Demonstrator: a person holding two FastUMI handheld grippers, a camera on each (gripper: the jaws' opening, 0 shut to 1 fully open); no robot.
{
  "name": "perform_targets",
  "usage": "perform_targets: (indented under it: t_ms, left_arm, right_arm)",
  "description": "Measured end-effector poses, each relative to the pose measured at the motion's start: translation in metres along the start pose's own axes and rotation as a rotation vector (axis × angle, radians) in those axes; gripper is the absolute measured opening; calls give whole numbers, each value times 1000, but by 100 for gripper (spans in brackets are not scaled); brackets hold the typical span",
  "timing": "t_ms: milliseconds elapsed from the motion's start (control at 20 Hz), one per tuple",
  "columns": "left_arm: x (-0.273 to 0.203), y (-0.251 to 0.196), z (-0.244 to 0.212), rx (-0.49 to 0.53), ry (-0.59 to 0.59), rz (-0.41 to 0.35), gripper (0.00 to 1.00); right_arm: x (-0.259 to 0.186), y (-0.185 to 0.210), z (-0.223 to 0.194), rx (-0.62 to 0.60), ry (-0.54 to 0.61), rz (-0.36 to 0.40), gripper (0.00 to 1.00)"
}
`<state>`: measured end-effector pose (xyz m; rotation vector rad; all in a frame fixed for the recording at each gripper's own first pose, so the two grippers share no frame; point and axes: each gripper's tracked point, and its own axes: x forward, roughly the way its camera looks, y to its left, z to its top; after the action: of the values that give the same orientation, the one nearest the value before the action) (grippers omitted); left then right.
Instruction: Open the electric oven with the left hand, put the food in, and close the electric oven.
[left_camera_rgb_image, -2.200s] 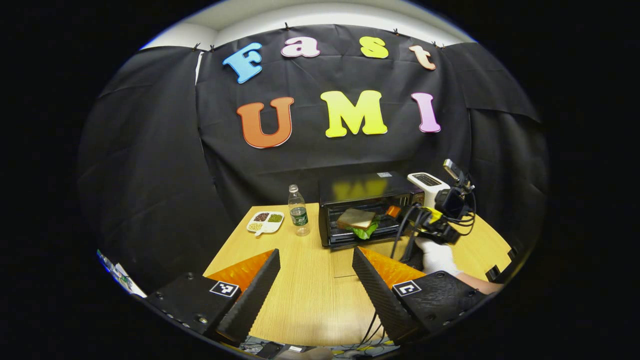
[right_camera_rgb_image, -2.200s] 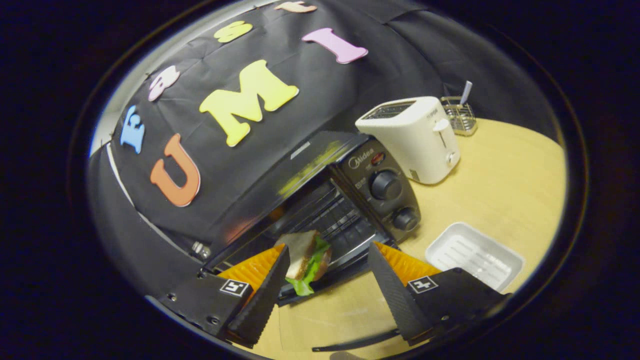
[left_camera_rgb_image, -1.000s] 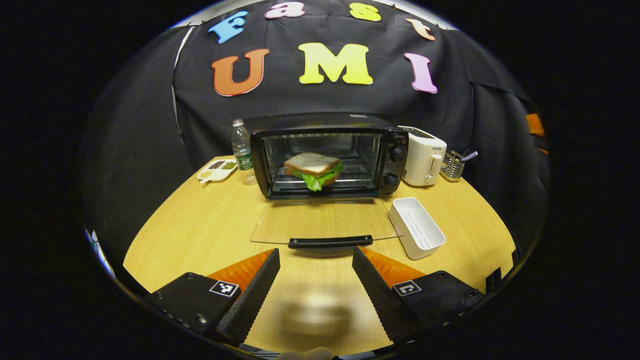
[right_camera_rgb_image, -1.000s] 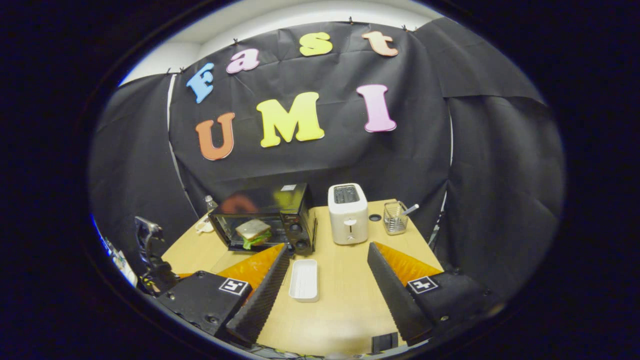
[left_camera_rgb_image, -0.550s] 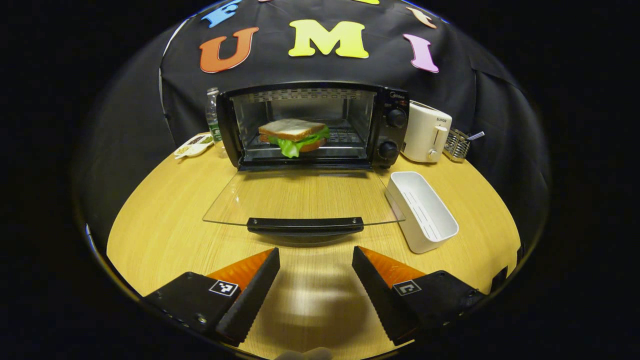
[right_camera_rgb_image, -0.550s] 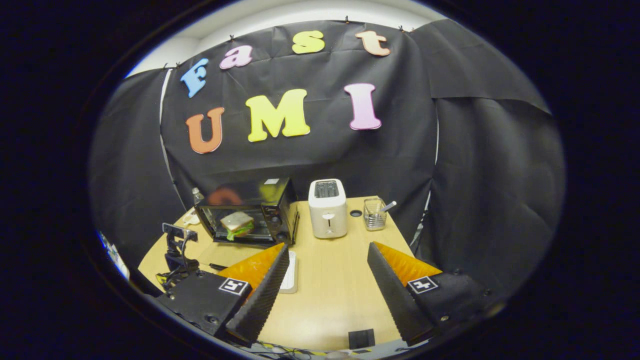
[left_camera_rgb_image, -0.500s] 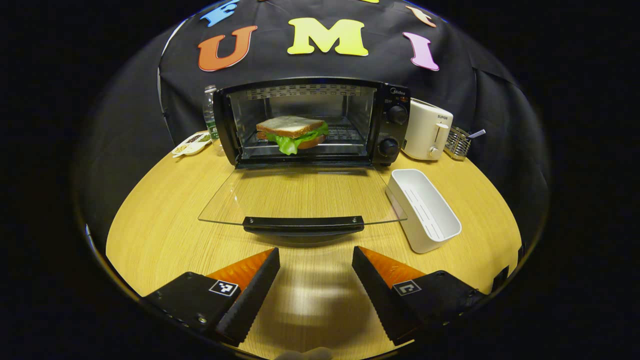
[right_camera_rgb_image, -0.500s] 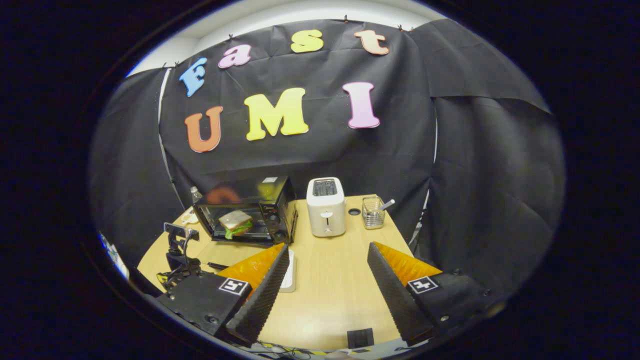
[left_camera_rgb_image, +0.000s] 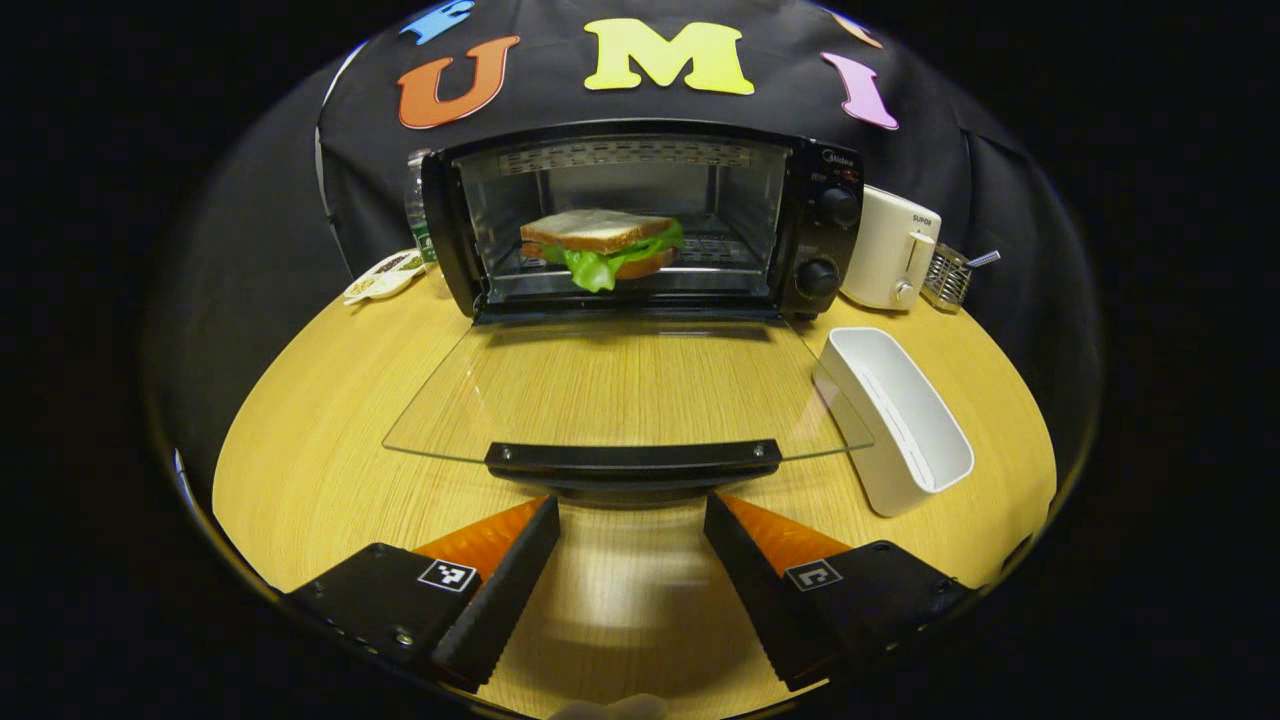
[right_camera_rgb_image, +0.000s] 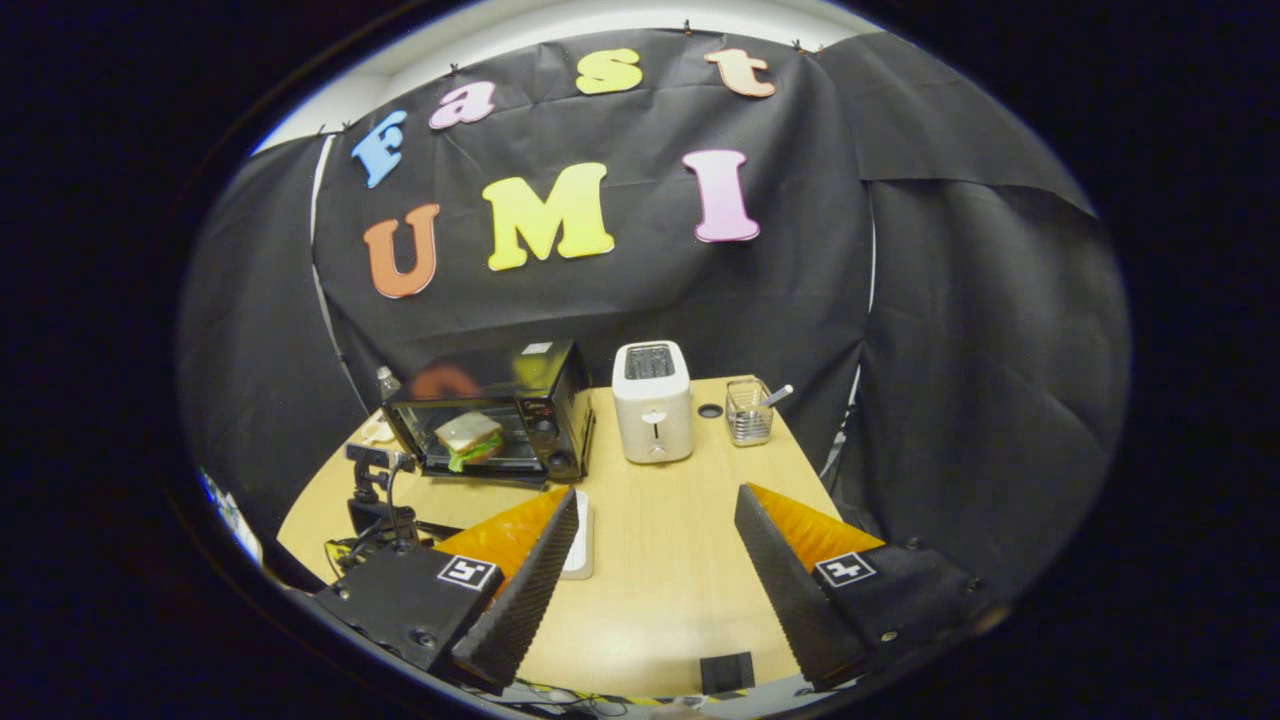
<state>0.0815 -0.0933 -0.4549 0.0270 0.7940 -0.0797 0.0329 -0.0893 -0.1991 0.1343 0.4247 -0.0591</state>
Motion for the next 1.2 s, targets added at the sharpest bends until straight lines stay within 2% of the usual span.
perform_targets:
  t_ms: [200, 250, 300, 350, 400, 450, 500, 550, 600, 650, 1200]
  left_arm:
    - [-1, -1, 1, -1, 4, 3, 96]
    - [-3, -2, 4, -3, 0, 0, 100]
    - [-5, 0, 5, -5, -2, -1, 96]
    - [-8, 0, 8, -5, -6, -1, 100]
    - [-10, 1, 13, -5, -16, 3, 96]
    - [-13, 4, 24, 4, -40, 8, 100]
    - [-14, 2, 23, -3, -22, 7, 96]
    - [-15, 3, 28, -11, -32, 3, 100]
    - [-17, 3, 33, -8, -37, 1, 100]
    - [-22, 2, 37, 0, -46, 3, 95]
    - [-43, 5, 94, 8, -135, 7, 95]
  right_arm:
    - [3, 3, 1, 0, 5, 10, 100]
    - [4, 4, 2, 0, 6, 13, 100]
    - [5, 3, 2, -3, 5, 14, 100]
    - [6, 2, 3, -3, 6, 15, 100]
    - [6, 2, 4, 0, 2, 18, 100]
    - [8, 2, 4, 3, 5, 20, 100]
    - [9, 1, 4, 7, 8, 22, 100]
    - [8, 2, 3, 12, 11, 27, 100]
    - [8, 2, 5, 17, 9, 31, 100]
    - [10, 2, 4, 21, 10, 33, 100]
    - [13, 10, 11, 85, 10, 66, 100]
